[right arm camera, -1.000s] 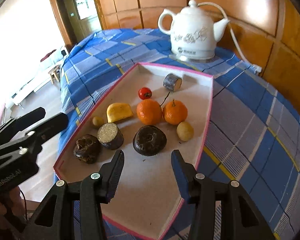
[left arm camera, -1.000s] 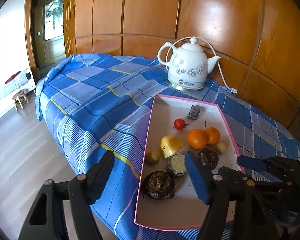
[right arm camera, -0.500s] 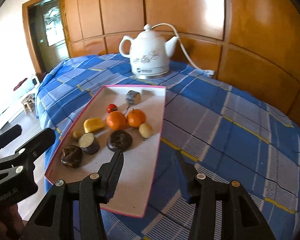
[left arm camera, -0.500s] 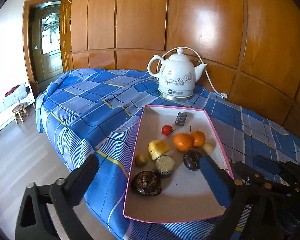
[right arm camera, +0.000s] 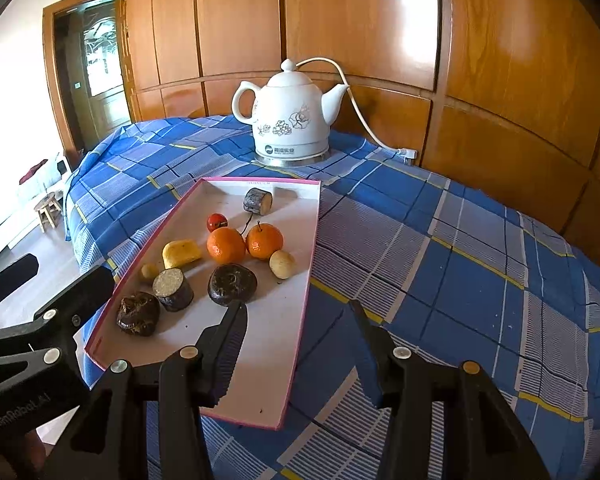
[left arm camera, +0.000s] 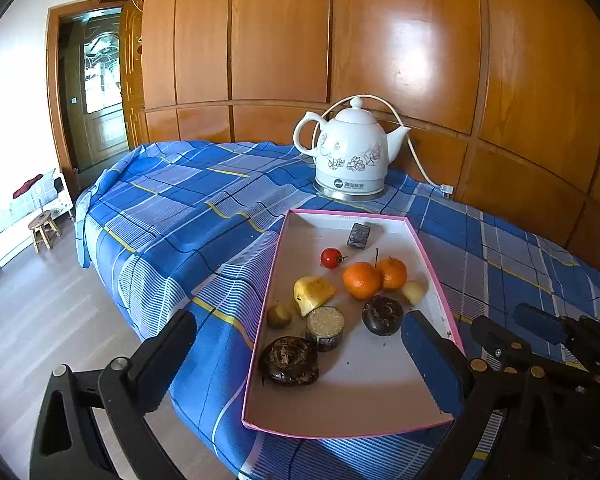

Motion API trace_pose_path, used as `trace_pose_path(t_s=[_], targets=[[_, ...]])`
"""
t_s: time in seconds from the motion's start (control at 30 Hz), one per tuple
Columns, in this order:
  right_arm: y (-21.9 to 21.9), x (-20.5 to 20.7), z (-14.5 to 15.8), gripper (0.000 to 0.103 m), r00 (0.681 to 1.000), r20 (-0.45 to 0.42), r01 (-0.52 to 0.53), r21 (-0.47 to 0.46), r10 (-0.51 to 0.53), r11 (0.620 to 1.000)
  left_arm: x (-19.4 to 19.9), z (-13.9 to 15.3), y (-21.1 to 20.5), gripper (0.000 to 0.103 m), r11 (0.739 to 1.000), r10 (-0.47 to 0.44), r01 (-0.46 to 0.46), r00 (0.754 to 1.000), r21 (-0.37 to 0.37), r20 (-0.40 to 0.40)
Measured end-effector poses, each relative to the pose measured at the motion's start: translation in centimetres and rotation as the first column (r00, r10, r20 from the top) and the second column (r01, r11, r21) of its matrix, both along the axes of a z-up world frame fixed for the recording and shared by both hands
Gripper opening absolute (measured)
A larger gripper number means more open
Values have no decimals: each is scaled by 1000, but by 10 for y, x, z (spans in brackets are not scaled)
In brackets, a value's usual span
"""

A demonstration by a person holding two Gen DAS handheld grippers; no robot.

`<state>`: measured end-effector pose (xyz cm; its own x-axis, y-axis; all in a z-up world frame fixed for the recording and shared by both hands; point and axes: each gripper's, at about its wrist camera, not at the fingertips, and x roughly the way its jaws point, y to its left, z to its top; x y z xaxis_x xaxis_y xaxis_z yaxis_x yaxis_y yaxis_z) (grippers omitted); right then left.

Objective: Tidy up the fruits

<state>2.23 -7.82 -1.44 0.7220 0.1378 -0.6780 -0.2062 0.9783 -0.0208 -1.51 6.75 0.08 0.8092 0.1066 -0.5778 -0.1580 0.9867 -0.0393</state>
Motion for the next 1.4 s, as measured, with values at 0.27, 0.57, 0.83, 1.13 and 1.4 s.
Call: trace_pose_path(t_s=[0.27, 0.57, 0.83, 1.13, 1.4], targets=[[-3, 1, -2, 51, 1000, -5, 20, -5, -20, 1000, 2, -3, 2, 103, 1000, 8, -8, 1000, -2, -10], [0, -1, -2, 51, 1000, -3, 14, -9, -14, 1000, -1, -2, 2, 103, 1000, 4, -4, 1000, 5, 7], [2, -2, -2, 51, 1000, 0, 13, -14, -13, 1000, -1, -2, 4, 103, 1000, 13, -13, 1000, 7, 4], [5, -4, -2, 51, 1000, 5, 7, -20, -7, 1000, -2, -2, 8, 103, 1000, 24, -24, 1000, -3, 4], [5, -4, -3, 51, 1000, 5, 1, -21, -1, 1000, -3, -1, 7, 103, 1000, 24, -24, 1000, 3, 9]])
